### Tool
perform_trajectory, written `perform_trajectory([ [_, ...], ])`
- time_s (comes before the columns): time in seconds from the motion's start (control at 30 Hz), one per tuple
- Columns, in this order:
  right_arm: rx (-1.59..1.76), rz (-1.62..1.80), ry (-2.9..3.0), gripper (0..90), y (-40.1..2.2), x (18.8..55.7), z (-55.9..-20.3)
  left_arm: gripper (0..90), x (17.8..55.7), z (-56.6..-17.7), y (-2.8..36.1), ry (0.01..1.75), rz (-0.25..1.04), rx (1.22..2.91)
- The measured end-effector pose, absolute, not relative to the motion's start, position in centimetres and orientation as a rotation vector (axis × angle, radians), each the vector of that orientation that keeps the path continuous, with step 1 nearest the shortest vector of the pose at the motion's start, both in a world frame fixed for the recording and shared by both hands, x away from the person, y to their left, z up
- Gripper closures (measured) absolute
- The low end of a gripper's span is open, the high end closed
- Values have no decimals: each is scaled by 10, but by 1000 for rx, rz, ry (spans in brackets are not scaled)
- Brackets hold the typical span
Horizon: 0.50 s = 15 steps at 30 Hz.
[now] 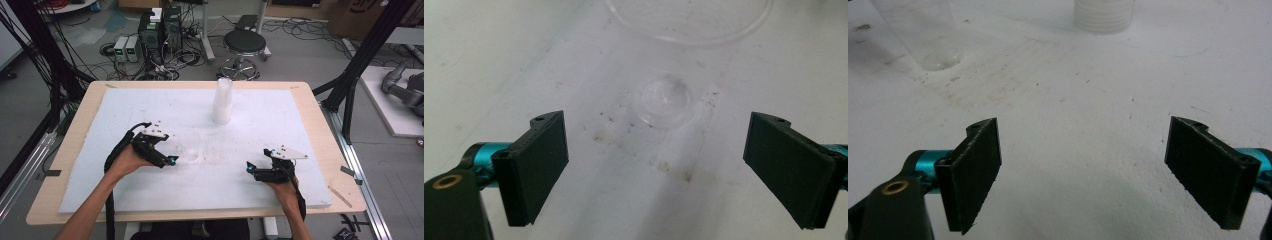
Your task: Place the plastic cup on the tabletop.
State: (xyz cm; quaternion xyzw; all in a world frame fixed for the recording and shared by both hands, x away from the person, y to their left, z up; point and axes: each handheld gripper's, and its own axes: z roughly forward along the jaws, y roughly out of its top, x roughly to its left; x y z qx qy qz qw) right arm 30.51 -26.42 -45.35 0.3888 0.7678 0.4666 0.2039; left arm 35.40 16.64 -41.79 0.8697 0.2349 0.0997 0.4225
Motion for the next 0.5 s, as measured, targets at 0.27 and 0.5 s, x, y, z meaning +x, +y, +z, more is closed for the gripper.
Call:
perform_trajectory([
  [0.27,1083,1306,2140,148,-265,306,-454,108,327,-431,204,690,340,1967],
  [0.5,1085,1331,2120,148,-267,304,-453,108,304,-452,225,759,414,1842],
])
